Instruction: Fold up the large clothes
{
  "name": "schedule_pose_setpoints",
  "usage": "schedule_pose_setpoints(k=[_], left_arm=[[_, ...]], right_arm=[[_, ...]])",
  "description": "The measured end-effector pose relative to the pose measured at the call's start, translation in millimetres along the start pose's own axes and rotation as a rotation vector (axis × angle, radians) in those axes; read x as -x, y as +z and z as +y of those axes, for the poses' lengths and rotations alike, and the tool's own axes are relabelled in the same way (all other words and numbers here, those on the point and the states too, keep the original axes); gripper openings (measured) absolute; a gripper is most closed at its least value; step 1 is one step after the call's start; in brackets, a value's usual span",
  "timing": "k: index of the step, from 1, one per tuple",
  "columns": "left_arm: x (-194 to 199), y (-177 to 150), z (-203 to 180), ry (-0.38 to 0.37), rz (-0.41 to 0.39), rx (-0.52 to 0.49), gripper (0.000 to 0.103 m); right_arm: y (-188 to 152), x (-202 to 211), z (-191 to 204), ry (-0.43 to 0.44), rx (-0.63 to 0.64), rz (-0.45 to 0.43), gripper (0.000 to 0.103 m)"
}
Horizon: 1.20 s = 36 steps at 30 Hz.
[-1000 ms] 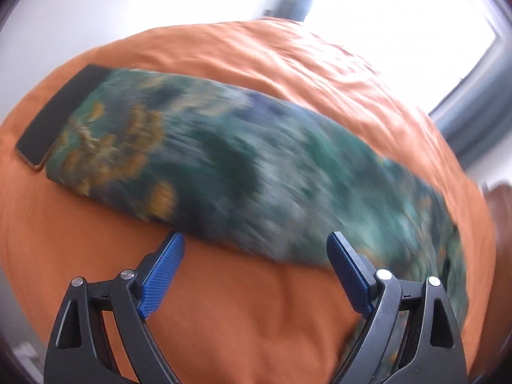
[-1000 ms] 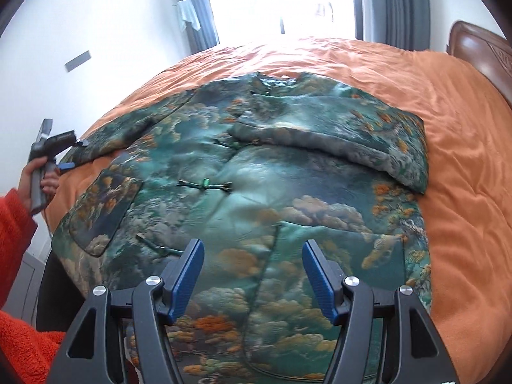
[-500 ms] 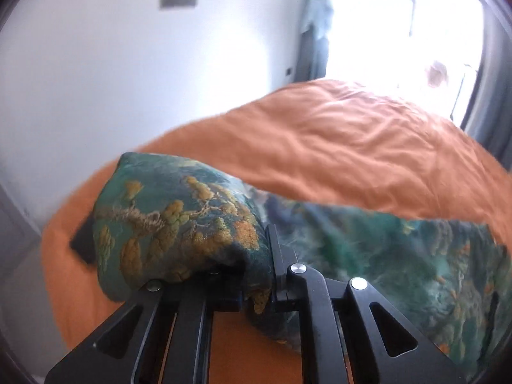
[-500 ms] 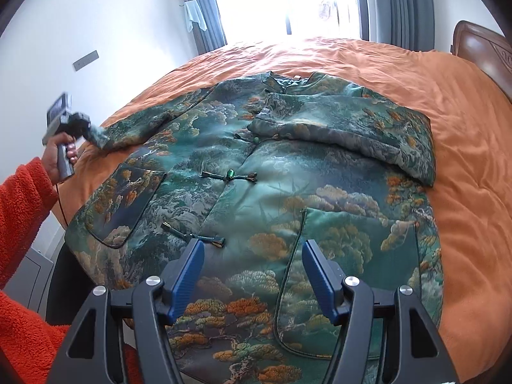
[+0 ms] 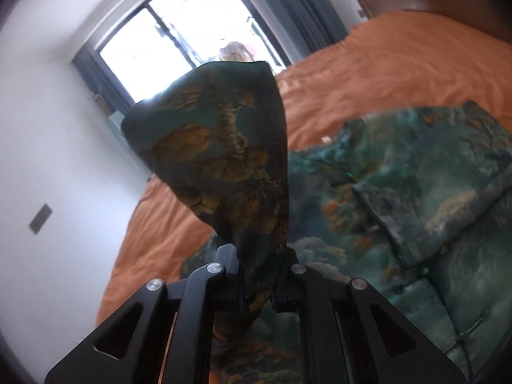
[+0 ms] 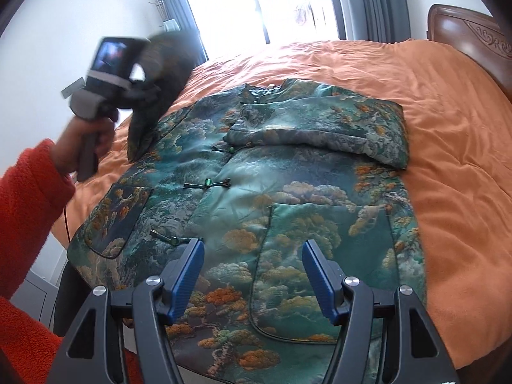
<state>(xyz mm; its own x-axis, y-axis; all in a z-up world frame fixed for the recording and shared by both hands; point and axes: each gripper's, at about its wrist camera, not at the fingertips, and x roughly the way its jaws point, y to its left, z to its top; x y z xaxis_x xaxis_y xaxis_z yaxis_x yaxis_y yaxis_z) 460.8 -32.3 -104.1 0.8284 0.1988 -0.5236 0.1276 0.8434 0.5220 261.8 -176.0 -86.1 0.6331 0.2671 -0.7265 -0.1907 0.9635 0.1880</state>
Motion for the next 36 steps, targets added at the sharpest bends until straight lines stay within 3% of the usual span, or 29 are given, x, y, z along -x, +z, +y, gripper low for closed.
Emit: schedule_pose_setpoints(k=[2,5,6,7,9,10,15,21,27,28,29,30,31,36], left_arm=[[1.5,-14.2,-31.6,-0.017,0.03,-0.059,0.01],[-3.5,-35.1,-63.0,-0.048,0.083,-0.133,0.02],[-4.9,-40.4,-68.8,-0.068,0.093,-0.144,0.027],[-1.5,-44.4,-73.5,-0.082,0.098,-0.153,0.046],[9.2,-54.3,-77.3,-0.091,0.079,-0.168,0.072],[16.3,-58.8,-77.7,-0.094,0.059,-0.174,0.08],[54.8,-89.0,-57.3,-0.181,0.058,-0.122,0.083],[80.2,-125.2,-14.9,-0.211,0.113,0.111,0.083],[97.8,-153.0,13.8,-0.197,0.133,0.255,0.083],[96.9,-155.6,15.7,-0.203,0.14,0.272,0.083],[97.2,-158.3,19.4,-0.208,0.146,0.284,0.083],[96.3,-160.2,21.2,-0.208,0.153,0.292,0.083],[95.3,-161.2,22.7,-0.203,0.158,0.297,0.083],[92.2,-159.7,33.2,-0.207,0.146,0.338,0.083]], right_arm=[[-0.2,3.2,-5.8,-0.015,-0.008,-0.005,0.065],[3.5,4.4,-13.1,-0.03,-0.014,-0.001,0.065],[6.3,4.3,-14.6,-0.028,-0.01,0.0,0.065],[11.1,3.1,-15.5,-0.021,-0.004,0.005,0.065],[23.6,-0.4,-18.6,0.0,0.001,0.014,0.065],[33.0,-3.7,-20.5,0.018,0.001,0.023,0.065],[95.1,-38.6,-31.8,0.175,-0.091,0.095,0.065],[165.0,-147.5,-34.6,0.319,-0.267,0.197,0.065],[178.6,-244.5,-28.4,0.262,-0.352,0.276,0.065],[177.4,-252.7,-27.5,0.267,-0.367,0.279,0.061],[177.3,-256.1,-25.5,0.276,-0.366,0.273,0.027],[179.0,-256.9,-20.8,0.291,-0.343,0.271,0.014],[183.4,-253.8,-18.1,0.298,-0.316,0.26,0.013],[210.0,-206.8,-19.1,0.244,-0.185,0.02,0.012]])
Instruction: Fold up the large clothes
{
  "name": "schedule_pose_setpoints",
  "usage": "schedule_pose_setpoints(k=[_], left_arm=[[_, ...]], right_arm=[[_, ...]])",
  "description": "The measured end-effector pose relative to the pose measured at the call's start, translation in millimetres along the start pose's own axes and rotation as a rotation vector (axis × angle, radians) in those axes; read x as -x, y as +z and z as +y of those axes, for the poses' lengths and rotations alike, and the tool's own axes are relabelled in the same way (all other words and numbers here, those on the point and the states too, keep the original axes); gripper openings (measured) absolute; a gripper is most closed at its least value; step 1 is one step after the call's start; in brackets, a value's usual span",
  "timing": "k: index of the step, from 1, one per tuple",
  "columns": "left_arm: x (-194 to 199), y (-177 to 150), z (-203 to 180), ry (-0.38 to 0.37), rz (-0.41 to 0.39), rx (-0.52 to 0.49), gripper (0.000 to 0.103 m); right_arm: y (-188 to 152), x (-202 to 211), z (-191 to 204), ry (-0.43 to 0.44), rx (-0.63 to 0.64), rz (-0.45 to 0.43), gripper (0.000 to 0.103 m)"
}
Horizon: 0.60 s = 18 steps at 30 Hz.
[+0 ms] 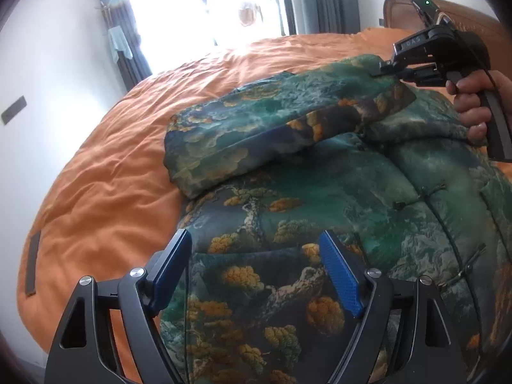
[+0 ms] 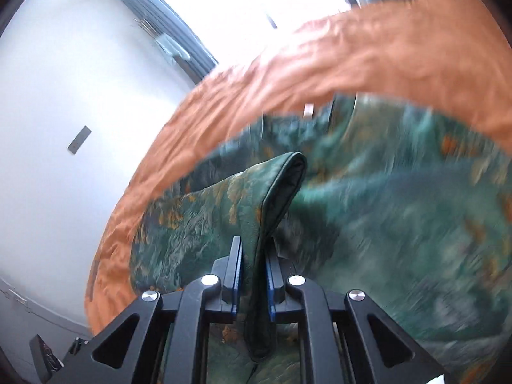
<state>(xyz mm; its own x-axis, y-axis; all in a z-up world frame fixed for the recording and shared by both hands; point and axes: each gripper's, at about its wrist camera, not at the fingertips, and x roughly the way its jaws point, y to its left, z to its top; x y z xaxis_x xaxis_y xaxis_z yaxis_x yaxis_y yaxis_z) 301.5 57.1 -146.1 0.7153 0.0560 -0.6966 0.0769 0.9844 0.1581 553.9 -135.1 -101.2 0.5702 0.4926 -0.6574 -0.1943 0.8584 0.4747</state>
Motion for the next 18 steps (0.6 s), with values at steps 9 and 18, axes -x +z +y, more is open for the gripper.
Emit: schedule_pose_setpoints(k=[9,18], left_arm=[[-16.7,20.5,16.8,-0.026,0.065,0.068,0.083],[-62.9,97.1,53.4,-0.098,0.096,0.139,0.08]], right_arm=[[-36.3,-38.0,-29.8,-0.127,-0.039,0.138,0.041],[-15.1,29.8,17.9,-0.255,0.262,-0.055,0.053]])
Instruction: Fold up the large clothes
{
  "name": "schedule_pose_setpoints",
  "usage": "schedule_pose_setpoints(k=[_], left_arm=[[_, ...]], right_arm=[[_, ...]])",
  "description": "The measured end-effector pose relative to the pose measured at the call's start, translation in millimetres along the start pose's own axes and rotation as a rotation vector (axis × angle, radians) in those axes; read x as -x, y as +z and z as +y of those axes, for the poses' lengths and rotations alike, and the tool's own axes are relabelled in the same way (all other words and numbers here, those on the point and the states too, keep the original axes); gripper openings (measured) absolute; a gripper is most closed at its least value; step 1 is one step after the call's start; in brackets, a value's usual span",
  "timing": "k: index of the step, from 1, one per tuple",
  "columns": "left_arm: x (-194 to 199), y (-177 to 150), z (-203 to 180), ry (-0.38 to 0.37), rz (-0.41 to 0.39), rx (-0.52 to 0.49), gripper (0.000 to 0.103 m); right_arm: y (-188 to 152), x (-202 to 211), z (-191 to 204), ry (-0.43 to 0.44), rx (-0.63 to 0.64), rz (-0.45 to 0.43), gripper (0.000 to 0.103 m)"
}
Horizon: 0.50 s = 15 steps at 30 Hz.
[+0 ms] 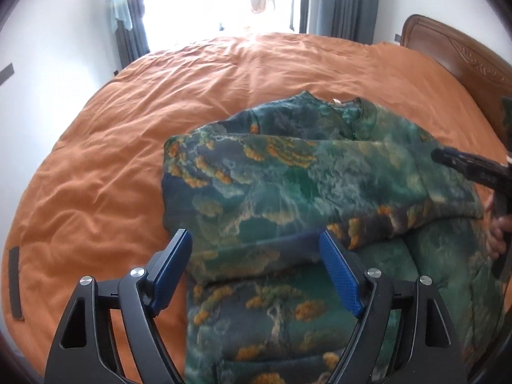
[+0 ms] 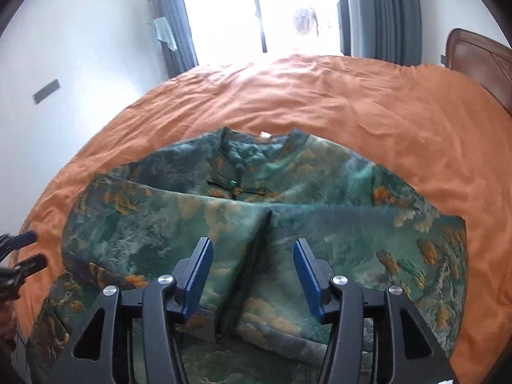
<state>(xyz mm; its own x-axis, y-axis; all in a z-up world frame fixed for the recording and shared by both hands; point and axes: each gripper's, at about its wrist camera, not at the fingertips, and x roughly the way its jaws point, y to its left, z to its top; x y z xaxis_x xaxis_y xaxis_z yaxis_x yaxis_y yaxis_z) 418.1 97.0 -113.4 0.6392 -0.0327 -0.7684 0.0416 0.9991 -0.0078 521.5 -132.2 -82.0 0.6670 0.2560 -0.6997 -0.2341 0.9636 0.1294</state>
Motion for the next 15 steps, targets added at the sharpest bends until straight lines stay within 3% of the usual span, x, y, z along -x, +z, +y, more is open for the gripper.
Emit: schedule_pose_setpoints(k=[3,8,13,15], left_arm=[[-46.1,8.4,1.4,0.006,0.069,0.021,0.059],[-98.9,-10.5,-1.9,0.038,0.163,-0.002,0.059],[-92.3,-7.9,-6.7,0.059,0.177,-0.015,0.06],[-80.1,5.6,-8.1,0.034,0.162,-0.001,0.068]], right_arm=[[-1.3,-15.0,14.7,0.134,0.057,0.041,0.053],[-28.1,-76.9,25.5,0.077,0.148,0.206,0.051],[-30.8,-82.6,20.1,0.084,0.129,0.206,0.052],[-31.1,-84.4,20.6,0.083,0.13,0.2,0.052]])
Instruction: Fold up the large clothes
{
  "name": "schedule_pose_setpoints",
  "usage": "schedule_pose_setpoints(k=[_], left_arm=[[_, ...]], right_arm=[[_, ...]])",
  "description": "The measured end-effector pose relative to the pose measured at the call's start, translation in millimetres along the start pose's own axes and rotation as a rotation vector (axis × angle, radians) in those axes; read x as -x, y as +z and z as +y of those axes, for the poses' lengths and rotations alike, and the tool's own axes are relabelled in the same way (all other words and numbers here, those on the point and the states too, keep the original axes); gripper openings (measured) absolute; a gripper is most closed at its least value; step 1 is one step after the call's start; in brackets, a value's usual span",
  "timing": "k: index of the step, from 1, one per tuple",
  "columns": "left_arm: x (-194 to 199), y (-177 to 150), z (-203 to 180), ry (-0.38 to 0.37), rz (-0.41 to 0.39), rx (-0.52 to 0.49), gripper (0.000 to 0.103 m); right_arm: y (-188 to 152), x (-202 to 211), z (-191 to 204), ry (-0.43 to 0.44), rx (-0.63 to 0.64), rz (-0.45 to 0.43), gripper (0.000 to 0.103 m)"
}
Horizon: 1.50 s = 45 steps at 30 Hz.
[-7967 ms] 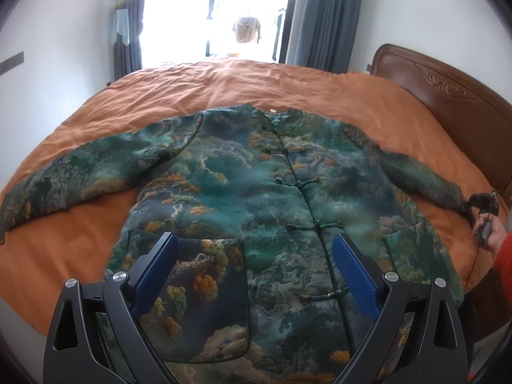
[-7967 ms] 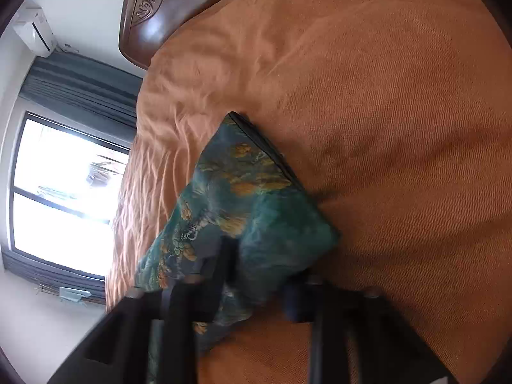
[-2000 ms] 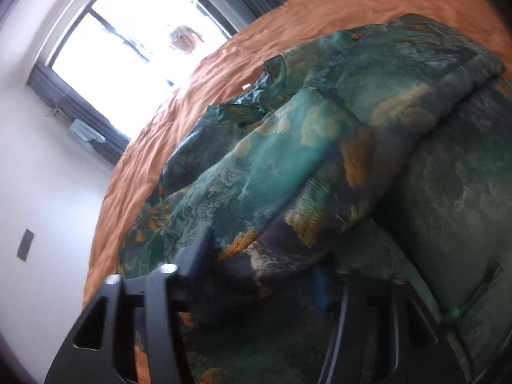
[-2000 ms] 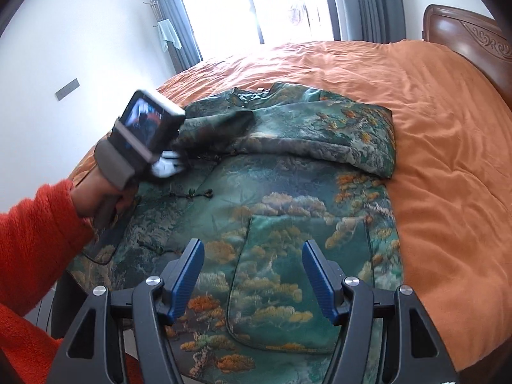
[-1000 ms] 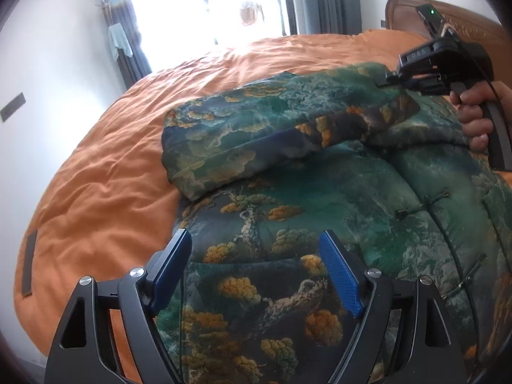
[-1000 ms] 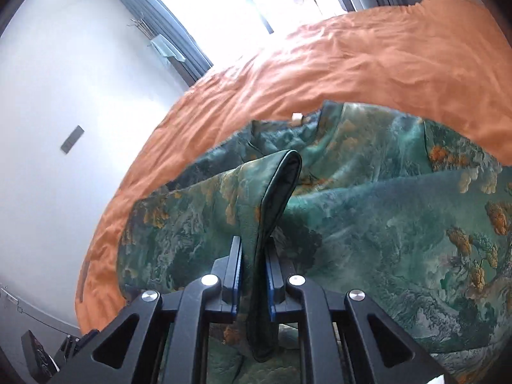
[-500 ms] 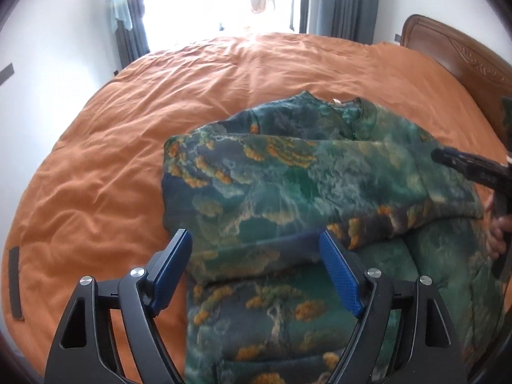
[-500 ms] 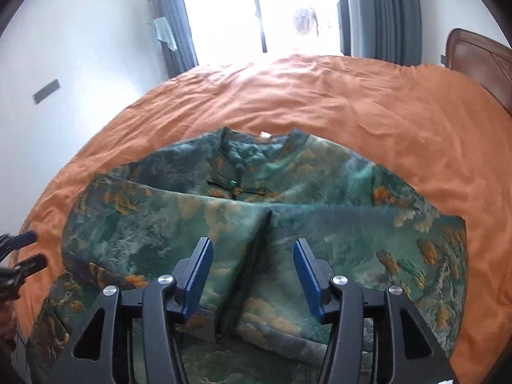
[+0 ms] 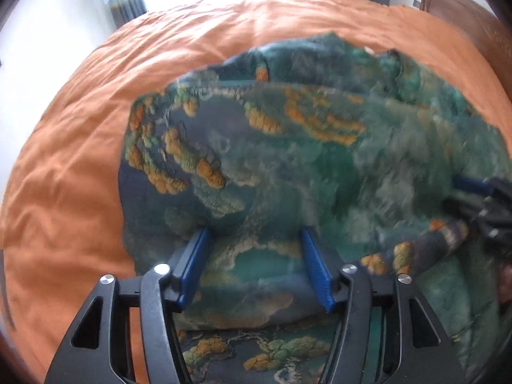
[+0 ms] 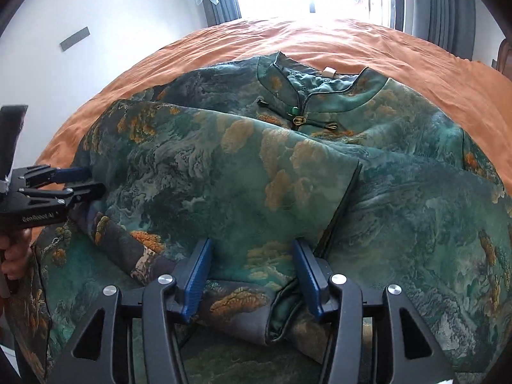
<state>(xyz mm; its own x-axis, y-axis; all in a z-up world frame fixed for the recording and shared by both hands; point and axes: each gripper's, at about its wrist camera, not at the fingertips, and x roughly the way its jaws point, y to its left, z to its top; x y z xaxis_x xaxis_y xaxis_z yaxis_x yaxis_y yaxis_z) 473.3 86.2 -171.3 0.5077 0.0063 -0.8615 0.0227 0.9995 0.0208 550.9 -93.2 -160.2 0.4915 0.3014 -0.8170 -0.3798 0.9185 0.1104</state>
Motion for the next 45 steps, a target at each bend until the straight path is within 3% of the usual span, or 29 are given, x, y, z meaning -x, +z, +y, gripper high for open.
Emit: schedule_pose_setpoints(k=[4,10,14,19,23,27,32,35,40,45], left_arm=[[9.1,39.3,5.3,-0.028,-0.061,0.047,0.076],[-45.2,80.7,23.1,0.011,-0.023,0.165,0.079],[-75.1,77.0,30.9,0.003,0.013,0.211,0.089],[-63.4,69.0,22.9,0.031,-0.022,0.172,0.09],[-21.5,48.5,14.0,0.019,-0.077,0.112,0.089],[23.9,6.8,-2.1,-0.003,-0.105,-0.006,0.09],[65.4,-49.7,-35.6,-0.029,-0.111,-0.123,0.09],[88.0,-86.4,-53.5,-0.061,-0.137,-0.126,0.09],[97.9,-131.2,-81.0,-0.042,-0.197,-0.134,0.095],[75.0,-150.2,-94.8,-0.017,-0.199,-0.169,0.098]], right_arm=[[-5.1,-1.4,5.2,-0.01,0.01,-0.016,0.053],[-5.7,-4.0,6.6,-0.001,0.002,-0.016,0.053],[-9.9,-3.9,5.6,0.002,0.003,-0.017,0.053],[-10.6,-8.9,4.1,0.002,0.005,-0.021,0.053],[-12.5,9.5,5.4,0.003,0.001,-0.052,0.053],[-28.0,48.5,11.7,0.005,0.004,-0.056,0.058],[-75.2,98.2,27.7,-0.011,0.082,-0.018,0.058],[-111.6,130.1,39.7,-0.053,0.129,-0.017,0.058],[-168.3,167.3,50.7,-0.152,0.102,-0.077,0.062],[-199.9,151.9,40.3,-0.149,-0.005,-0.073,0.063]])
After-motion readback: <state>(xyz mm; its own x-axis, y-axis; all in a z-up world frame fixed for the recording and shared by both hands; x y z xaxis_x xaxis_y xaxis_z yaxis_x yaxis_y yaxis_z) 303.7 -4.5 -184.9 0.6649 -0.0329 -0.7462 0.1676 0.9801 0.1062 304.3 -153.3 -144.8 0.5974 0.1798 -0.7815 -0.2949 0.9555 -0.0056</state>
